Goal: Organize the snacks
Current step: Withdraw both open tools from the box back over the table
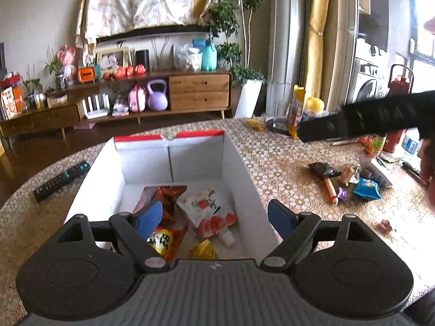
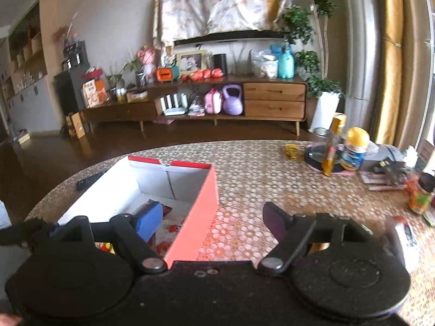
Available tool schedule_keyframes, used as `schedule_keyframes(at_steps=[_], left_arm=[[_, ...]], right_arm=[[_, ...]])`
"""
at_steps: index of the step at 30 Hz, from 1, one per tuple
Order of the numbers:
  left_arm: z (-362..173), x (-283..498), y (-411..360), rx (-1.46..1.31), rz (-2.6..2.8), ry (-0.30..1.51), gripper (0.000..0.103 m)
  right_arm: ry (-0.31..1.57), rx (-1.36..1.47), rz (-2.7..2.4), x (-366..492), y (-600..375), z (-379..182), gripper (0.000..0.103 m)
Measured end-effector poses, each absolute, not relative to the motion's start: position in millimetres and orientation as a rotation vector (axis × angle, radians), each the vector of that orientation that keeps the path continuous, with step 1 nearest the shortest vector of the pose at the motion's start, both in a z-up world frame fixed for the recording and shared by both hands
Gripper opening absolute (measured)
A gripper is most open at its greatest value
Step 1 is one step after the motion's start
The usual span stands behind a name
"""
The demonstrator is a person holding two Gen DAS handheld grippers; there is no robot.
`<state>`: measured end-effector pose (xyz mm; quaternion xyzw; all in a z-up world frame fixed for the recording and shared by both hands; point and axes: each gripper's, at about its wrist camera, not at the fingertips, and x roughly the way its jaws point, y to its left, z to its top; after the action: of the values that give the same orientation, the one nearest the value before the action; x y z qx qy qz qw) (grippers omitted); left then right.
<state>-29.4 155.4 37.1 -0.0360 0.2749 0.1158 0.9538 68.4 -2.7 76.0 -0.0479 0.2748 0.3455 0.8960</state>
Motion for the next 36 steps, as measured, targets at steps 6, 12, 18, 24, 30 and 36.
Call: schedule_keyframes(at_steps=[6,12,18,24,30,36], left_arm=[[43,-30,138,-0.061,0.211,0.515,0.088],[44,-26,122,-0.049,0.170,0.498,0.089],[43,-26,107,-0.039,0.130,0.479,0.089],[44,-21,90,-0.030,0.095,0.461,0.089],[42,-15,74,-0.019,0.055,0.457,0.089],[38,-5,56,-0.007,0.018,0.464,0.089]], right_arm=[[0.557,-0.022,0.648,58,-44,68,0.081],[0.565,0.028,0.574,53,-82,52,0.081],[0.567,0.076,0.518,48,-114,35,0.081],[0.582,0.100,0.481,42,-133,23,0.081],[0.577,0.123,0.431,37,-155,16,0.081],[0.582,0.154,0.374,38,-178,7,0.081]])
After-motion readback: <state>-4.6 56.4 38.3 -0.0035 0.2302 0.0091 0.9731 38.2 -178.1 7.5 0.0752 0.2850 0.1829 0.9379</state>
